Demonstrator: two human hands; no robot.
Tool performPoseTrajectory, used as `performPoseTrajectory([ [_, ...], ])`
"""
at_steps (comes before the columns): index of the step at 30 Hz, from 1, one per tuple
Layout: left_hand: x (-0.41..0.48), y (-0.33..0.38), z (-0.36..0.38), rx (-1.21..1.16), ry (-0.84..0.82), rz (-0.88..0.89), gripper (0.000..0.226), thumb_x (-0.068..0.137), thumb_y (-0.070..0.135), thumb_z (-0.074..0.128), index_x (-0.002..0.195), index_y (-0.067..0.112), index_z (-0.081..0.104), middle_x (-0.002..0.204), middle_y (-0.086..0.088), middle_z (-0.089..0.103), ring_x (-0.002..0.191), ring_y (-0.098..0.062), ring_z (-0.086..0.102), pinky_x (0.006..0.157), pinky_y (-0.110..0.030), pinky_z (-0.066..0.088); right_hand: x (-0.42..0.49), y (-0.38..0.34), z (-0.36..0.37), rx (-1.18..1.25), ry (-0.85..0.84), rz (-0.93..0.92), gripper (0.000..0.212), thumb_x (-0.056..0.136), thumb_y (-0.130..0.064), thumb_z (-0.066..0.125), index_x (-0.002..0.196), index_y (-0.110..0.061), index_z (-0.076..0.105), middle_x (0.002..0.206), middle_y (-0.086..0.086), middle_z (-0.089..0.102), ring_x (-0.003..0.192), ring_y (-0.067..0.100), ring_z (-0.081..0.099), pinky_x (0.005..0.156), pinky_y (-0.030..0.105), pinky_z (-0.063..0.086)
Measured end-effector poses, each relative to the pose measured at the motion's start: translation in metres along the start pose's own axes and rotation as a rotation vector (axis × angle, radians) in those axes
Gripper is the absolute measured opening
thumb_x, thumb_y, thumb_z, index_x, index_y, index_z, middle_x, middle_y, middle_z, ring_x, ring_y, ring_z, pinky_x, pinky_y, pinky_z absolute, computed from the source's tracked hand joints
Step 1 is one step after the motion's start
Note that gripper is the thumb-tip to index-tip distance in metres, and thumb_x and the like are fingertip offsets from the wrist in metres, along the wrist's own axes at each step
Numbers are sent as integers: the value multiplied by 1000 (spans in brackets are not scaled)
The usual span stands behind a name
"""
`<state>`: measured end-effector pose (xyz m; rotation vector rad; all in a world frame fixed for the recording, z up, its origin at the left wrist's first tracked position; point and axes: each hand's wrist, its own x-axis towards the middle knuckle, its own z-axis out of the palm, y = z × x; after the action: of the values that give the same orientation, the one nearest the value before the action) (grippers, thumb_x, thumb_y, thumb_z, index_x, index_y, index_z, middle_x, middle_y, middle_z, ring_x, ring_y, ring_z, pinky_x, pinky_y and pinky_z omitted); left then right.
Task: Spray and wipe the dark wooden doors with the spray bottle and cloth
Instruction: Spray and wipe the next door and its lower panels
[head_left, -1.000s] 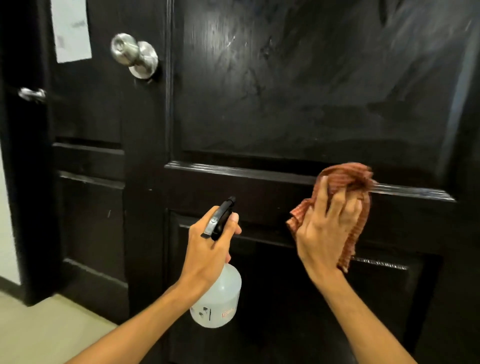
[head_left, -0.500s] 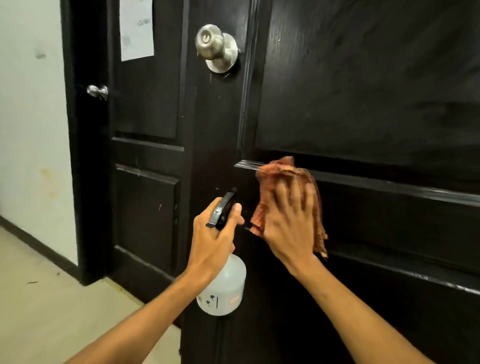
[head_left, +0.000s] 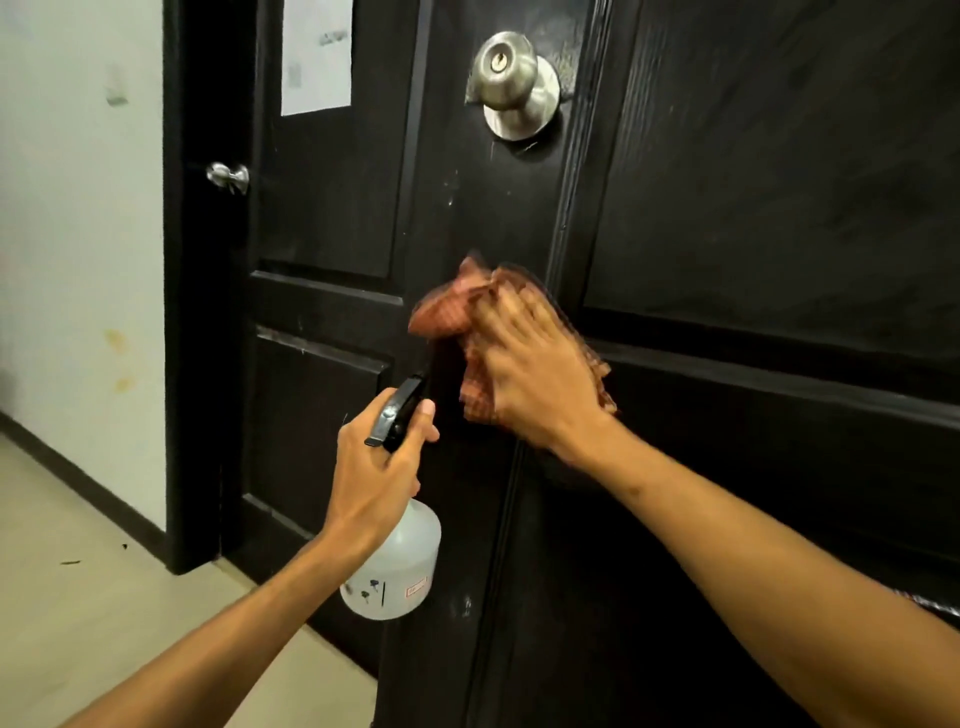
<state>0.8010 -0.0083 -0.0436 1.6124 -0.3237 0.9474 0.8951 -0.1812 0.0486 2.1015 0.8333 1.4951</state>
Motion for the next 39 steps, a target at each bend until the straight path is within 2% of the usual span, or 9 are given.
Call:
performPoseTrajectory([
  [3,1,6,5,-5,13,2,20,104,29,58,92,15,65,82,-3,70,44,-17,57,45,-22,49,8,-1,-14,4,-44,148,90,94,-56,52,163,-9,19,171,15,10,158,37,1,127,54,5],
  [6,-2,21,17,-21,-20,19,16,104,29,58,94,18,65,85,-1,71,44,-21,57,45,-27,51,-19,4,-15,-3,-122,1,89,91,-61,52,160,-9,31,170,15,16,158,38,6,128,52,7],
  [11,-10,54,49,-71,-70,43,21,104,28,58,93,12,66,81,-15,69,45,-35,55,44,-32,49,-79,36,-43,-39,-130,119,73,96,-44,40,158,-6,32,169,18,19,156,38,16,128,50,10],
  [19,-32,115,135,-183,-217,58,11,104,23,60,98,17,66,85,-5,71,43,-19,53,44,-27,48,-202,121,-85,-118,-81,283,57,98,-26,47,152,-8,45,169,17,18,157,36,14,128,52,12],
  [25,-58,155,202,-263,-301,40,12,104,26,59,102,17,67,87,-6,73,43,-23,53,45,-31,50,-274,170,-113,-135,30,588,51,100,-29,52,150,-17,50,170,13,19,157,39,15,126,57,14],
  [29,-78,174,236,-273,-351,52,18,105,26,59,96,12,67,88,-3,74,41,-21,52,47,-29,50,-284,178,-130,-146,128,948,65,102,-35,51,162,-27,27,171,11,12,157,43,4,126,59,5],
  [31,-88,182,252,-276,-374,59,22,105,26,59,93,10,68,85,-2,74,40,-20,53,47,-28,50,-284,177,-129,-110,51,789,64,102,-38,48,162,-29,29,171,8,14,157,43,3,126,60,4],
  [34,-100,194,270,-293,-407,54,23,104,26,59,92,9,68,83,-2,74,40,-21,53,47,-30,50,-313,205,-136,-124,14,559,44,101,-36,50,143,-26,58,169,6,24,156,41,15,126,58,10],
  [39,-116,216,296,-325,-452,49,19,104,26,60,95,11,67,88,-5,73,40,-20,52,45,-29,49,-360,221,-149,-154,156,1129,61,107,-33,46,163,-20,26,168,14,19,156,39,13,126,58,10],
])
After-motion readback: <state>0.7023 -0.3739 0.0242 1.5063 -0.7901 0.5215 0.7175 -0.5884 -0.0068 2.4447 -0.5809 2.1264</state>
